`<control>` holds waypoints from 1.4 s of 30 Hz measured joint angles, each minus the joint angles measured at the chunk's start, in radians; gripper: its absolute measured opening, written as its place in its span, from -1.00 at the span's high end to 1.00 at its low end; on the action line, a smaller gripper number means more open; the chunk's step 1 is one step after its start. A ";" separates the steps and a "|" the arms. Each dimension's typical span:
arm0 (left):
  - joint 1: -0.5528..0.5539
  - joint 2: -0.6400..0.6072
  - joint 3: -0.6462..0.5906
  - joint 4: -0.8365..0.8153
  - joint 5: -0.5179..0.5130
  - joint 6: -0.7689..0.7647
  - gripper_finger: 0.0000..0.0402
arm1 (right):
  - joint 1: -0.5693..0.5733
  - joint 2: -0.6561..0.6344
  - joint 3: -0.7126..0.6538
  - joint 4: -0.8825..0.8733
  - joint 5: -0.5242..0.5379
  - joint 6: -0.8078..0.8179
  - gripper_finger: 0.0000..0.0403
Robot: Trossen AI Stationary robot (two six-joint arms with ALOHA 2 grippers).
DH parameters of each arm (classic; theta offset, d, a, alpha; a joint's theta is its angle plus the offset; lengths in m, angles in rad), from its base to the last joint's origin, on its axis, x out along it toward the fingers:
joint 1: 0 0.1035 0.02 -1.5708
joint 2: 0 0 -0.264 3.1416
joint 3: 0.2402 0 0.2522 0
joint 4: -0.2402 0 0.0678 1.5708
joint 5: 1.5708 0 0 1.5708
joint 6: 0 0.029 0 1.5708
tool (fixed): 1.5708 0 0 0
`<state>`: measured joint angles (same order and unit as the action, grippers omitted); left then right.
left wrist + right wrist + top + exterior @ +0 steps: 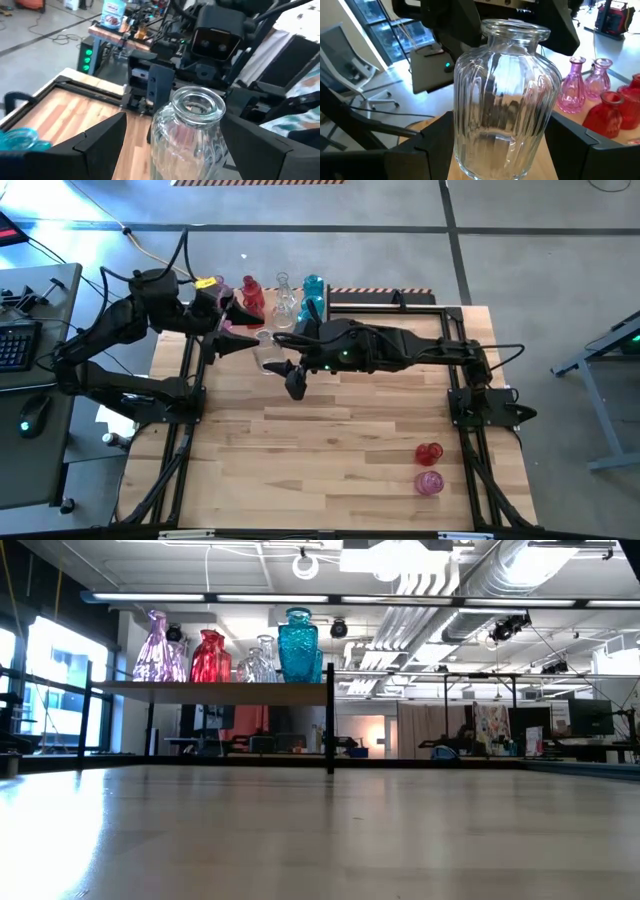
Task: Sort vases onto shelf
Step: Put the transparent vase on the shelf aligned with the other transparent vases
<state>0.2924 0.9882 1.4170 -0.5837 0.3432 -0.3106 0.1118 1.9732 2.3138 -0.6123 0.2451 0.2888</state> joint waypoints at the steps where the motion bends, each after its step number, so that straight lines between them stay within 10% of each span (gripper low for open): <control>1: 0.000 0.001 0.000 0.013 0.010 -0.004 -0.54 | 0.000 0.000 0.000 0.005 -0.001 0.001 -0.16; 24: 0.001 0.069 0.000 0.120 0.126 -0.020 -0.53 | -0.005 0.000 0.000 0.034 -0.001 -0.010 -0.16; 42: 0.000 0.078 0.002 0.132 0.130 0.018 0.26 | -0.009 0.000 0.000 0.027 -0.001 0.006 -0.15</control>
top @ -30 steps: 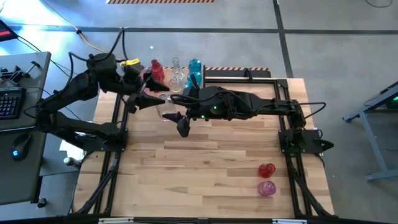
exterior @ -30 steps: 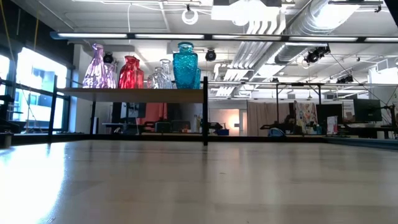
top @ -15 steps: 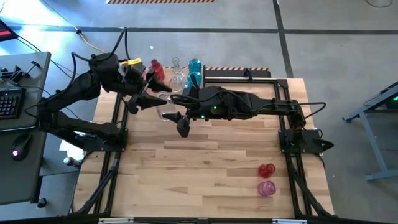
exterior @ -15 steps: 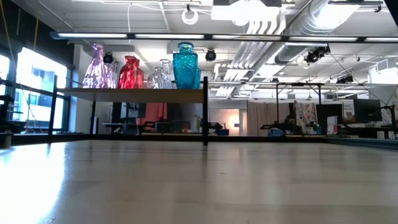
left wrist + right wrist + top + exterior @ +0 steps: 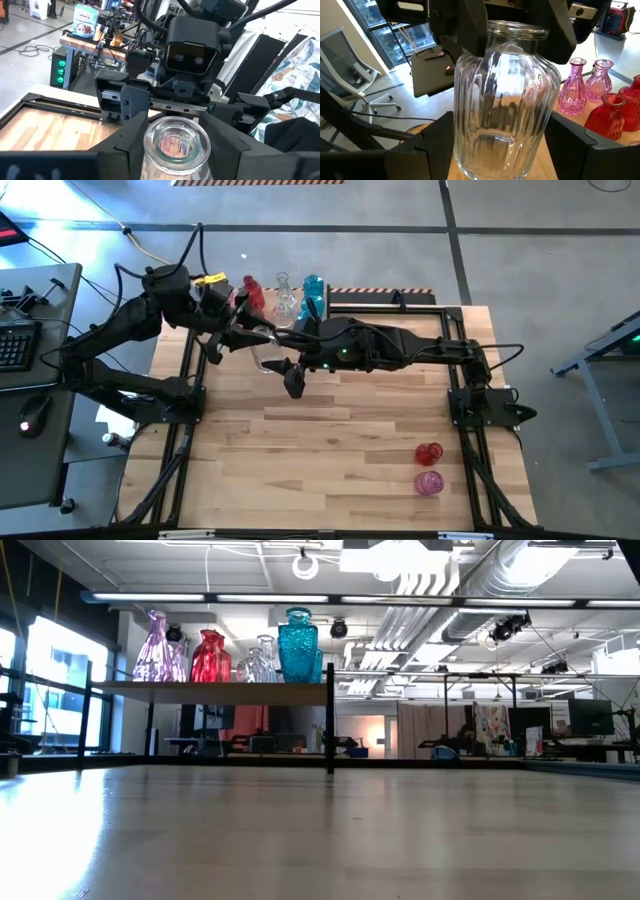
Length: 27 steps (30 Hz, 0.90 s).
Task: Sort vases onto shelf
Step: Put the transparent vase on the shelf aligned with the other transparent vases
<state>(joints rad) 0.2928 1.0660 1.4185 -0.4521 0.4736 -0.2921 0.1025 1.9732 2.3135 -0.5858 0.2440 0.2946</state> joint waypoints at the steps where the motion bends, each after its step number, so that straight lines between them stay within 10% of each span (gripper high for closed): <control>1: 0.000 0.000 0.000 0.000 0.000 0.002 0.27 | 0.000 0.000 0.000 0.000 0.001 -0.001 -0.15; 27: 0.000 0.002 -0.003 -0.022 0.000 0.014 0.27 | -0.011 -0.003 0.000 0.044 0.003 0.015 -0.46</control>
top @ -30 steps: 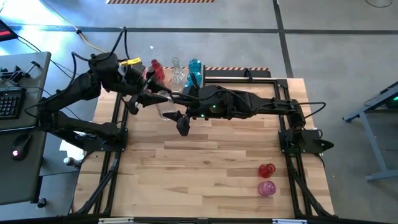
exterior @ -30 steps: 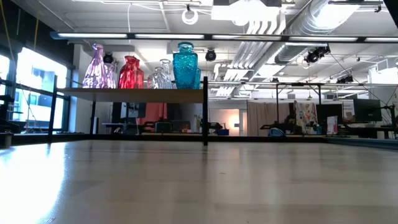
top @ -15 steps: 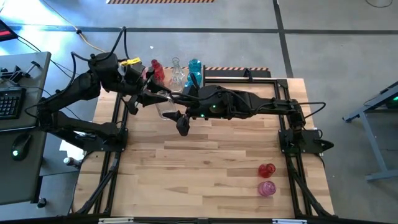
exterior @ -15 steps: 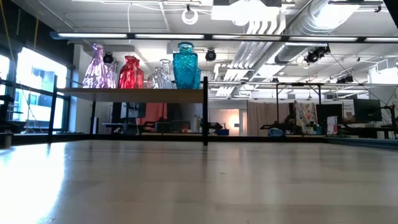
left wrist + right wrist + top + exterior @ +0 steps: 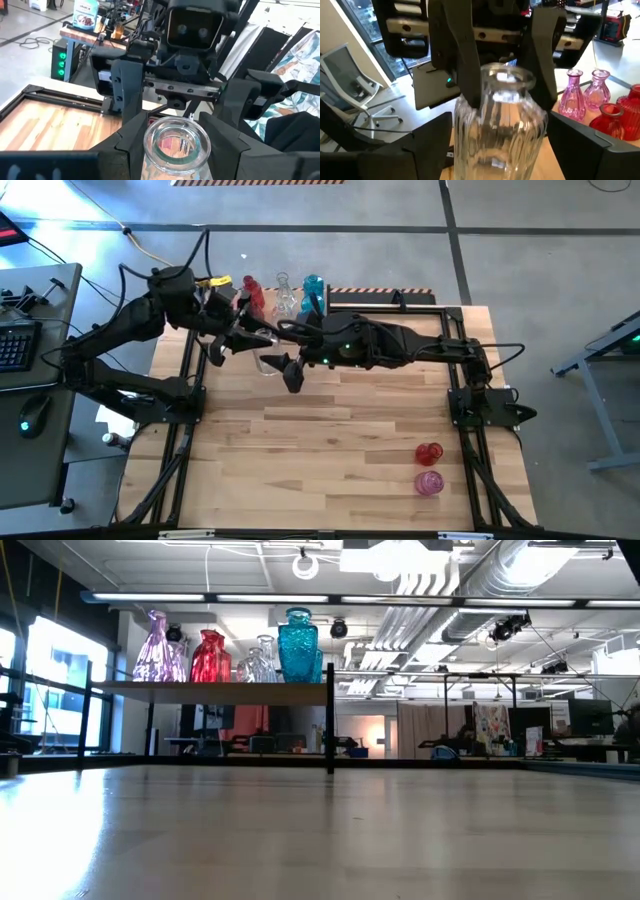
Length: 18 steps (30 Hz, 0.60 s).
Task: Sort vases onto shelf
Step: Put the transparent vase on the shelf aligned with the other transparent vases
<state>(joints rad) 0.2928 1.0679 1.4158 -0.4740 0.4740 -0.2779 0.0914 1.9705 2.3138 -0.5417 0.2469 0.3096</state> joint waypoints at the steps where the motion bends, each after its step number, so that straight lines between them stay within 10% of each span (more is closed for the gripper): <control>1: 0.000 0.000 0.000 -0.002 0.000 0.000 0.27 | 0.000 0.000 0.000 0.002 -0.001 0.000 -0.46; 18: 0.001 0.000 0.000 -0.007 -0.005 0.011 0.25 | -0.019 0.000 0.001 -0.042 -0.040 -0.001 -0.59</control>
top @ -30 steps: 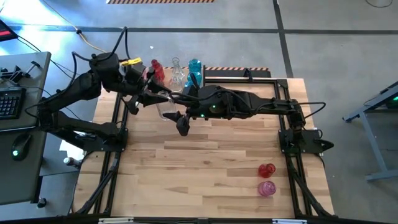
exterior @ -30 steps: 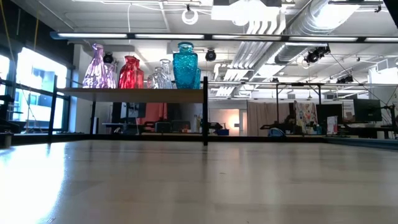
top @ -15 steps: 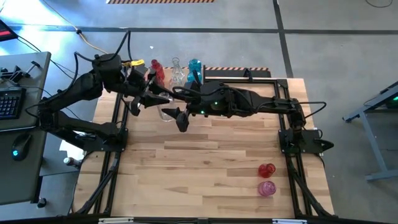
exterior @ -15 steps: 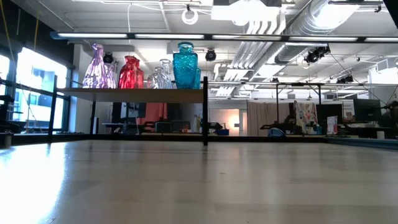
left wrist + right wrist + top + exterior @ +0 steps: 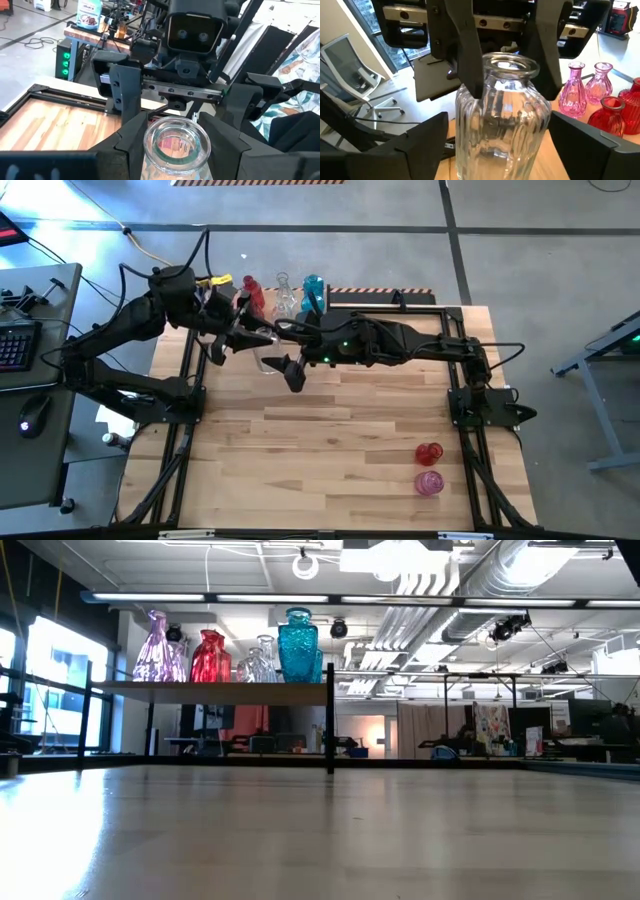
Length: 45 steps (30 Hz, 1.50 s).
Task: Sort vases onto shelf
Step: Put the transparent vase on the shelf aligned with the other transparent vases
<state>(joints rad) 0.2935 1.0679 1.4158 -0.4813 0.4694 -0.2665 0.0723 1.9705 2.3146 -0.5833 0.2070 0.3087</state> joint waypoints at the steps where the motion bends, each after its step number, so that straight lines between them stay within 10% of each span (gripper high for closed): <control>1: 0.000 0.000 0.000 -0.006 0.000 0.002 0.25 | 0.000 0.000 0.000 -0.003 0.000 0.000 -0.63; 25: 0.061 -0.073 0.001 -0.096 -0.065 0.034 0.26 | -0.029 -0.095 0.040 -0.139 0.002 -0.030 -0.80; 45: 0.050 -0.068 -0.037 -0.200 -0.715 0.002 0.26 | -0.201 -0.172 0.039 -0.283 -0.014 -0.144 -0.80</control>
<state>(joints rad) 0.3433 1.0004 1.3793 -0.6814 -0.2454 -0.2645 -0.1285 1.7983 2.3535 -0.8660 0.1930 0.1647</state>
